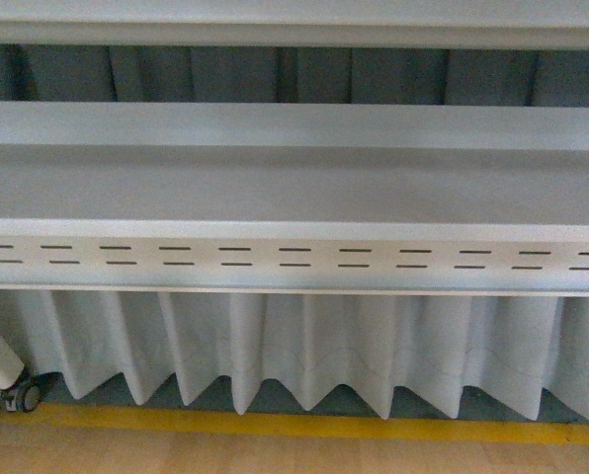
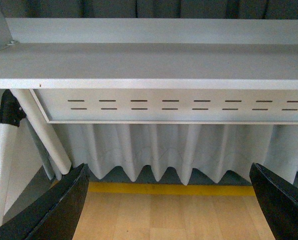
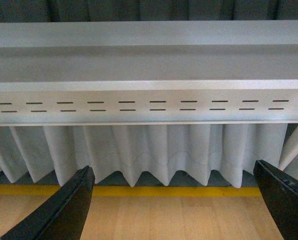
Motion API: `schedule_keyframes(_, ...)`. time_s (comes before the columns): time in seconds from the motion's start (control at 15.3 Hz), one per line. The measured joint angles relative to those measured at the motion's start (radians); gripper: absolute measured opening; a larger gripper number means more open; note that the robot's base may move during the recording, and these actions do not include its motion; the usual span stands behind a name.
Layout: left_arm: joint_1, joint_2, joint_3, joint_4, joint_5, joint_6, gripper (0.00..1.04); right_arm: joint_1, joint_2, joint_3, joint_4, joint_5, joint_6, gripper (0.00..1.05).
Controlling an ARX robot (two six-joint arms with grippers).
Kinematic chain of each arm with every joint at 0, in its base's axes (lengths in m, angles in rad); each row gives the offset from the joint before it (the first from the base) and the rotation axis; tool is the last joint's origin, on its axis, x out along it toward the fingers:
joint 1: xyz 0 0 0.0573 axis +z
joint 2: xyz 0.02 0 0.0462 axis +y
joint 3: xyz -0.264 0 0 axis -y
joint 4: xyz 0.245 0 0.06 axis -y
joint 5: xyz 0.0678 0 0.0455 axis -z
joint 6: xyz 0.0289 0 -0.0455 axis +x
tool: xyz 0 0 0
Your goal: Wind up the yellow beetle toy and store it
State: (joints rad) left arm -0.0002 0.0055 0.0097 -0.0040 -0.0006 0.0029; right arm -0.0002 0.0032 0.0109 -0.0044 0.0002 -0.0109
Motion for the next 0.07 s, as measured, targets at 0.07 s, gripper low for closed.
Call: schedule_keyframes(0.07,0.0,0.0,0.0,0.0,0.0,0.0,0.98,0.0,0.0,0.0,0.0,0.0,0.0,0.98)
